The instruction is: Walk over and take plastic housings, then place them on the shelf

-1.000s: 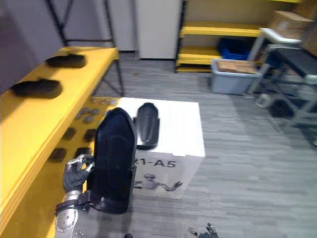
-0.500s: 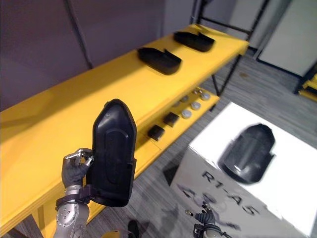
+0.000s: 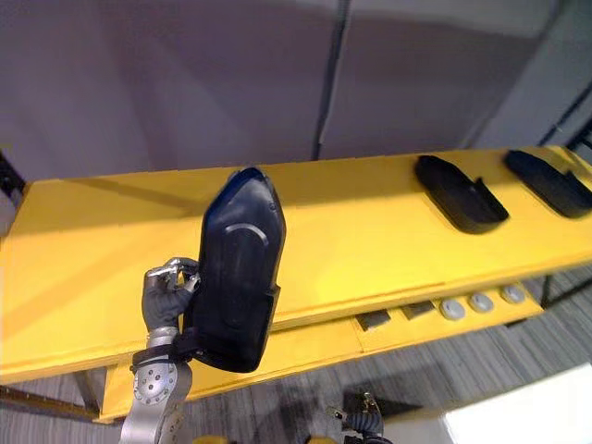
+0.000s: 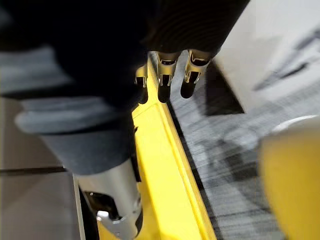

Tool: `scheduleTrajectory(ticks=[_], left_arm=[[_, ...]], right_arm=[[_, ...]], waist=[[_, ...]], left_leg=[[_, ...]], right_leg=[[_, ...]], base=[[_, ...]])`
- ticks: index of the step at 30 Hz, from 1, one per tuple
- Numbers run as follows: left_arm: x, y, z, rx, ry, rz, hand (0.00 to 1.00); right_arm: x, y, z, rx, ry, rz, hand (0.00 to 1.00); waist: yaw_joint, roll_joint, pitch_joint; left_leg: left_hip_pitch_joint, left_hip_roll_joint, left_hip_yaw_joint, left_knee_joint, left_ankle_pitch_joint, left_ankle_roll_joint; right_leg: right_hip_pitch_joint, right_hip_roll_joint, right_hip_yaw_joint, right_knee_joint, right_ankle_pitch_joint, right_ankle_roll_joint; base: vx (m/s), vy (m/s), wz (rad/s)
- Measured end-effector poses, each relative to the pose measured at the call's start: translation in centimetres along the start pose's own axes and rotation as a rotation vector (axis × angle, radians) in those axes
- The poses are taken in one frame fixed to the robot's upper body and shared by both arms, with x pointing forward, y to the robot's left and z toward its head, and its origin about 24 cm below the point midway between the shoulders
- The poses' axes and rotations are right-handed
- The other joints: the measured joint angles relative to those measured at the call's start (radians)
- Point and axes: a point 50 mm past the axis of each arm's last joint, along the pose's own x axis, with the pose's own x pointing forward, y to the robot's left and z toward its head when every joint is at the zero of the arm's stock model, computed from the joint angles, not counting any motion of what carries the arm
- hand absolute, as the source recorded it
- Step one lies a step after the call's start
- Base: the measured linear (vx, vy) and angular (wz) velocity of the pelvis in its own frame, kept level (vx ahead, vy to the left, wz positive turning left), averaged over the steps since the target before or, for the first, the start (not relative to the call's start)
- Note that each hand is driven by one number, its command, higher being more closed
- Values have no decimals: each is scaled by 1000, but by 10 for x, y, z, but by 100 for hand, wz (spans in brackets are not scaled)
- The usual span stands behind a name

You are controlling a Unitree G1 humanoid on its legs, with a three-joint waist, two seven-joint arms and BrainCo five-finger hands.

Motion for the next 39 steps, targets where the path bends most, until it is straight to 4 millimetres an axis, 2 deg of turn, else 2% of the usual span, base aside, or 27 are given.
scheduleTrajectory(ticks=[1,4,7,9,17,21,23,29,35,39], left_arm=[[-1,-1,-2,2,10,-6,100],[-2,-10,-4,-9,21,-59,100],[-2,-17,-6,-10,24,-92,100],[2,-20,-8,18,21,-104,100],[37,-35,-23,71,74,-87,100],[56,-28,-35,57,141,0,100],[68,-29,-41,32,180,36,100],[83,-26,-54,35,266,121,100],[92,-32,-65,29,355,157,100],[97,-39,-67,-6,392,175,100]], right_arm=[[0,0,0,1,-4,0,0],[-4,1,-7,10,16,-1,0],[-8,1,-15,17,40,-4,0],[-9,0,-17,17,45,-6,0],[-11,-1,-26,13,82,-9,0],[-9,2,-31,9,116,-4,0],[-8,2,-31,6,123,-3,0],[-6,3,-31,4,128,1,0],[-4,2,-27,-4,117,0,0],[-3,0,-25,-8,110,-5,0]], waist=[[-1,0,-5],[-8,-3,-21],[-8,-9,-34],[-9,-11,-46],[-23,-13,-70],[-52,-11,-79],[-80,-9,-85],[-116,0,-91],[-148,6,-91],[-156,15,-88]], left_leg=[[10,1,1,-15,9,-14],[38,-1,4,-57,25,-21],[71,-2,49,-108,52,-44],[90,-2,68,-143,72,-47],[146,15,131,-272,149,-53],[178,20,159,-351,195,-43],[177,20,159,-387,219,-32],[176,20,186,-459,267,-24],[173,30,220,-474,277,-29],[172,37,236,-474,280,-33]], right_leg=[[19,1,-6,-20,0,-1],[70,-3,-40,-74,3,-4],[107,-12,-51,-113,12,-16],[118,-12,-49,-127,19,-23],[121,12,-17,-182,60,-43],[109,25,12,-202,86,-38],[106,31,12,-234,112,-36],[97,44,38,-305,185,-38],[92,52,42,-320,190,-36],[85,60,58,-319,190,-37]], base=[[151,-81,22],[138,-40,26],[99,4,15],[65,18,2],[-25,-14,-9],[-126,-23,-25],[-217,-11,-2],[-205,9,-12],[-84,-13,-2],[27,-20,-10]])
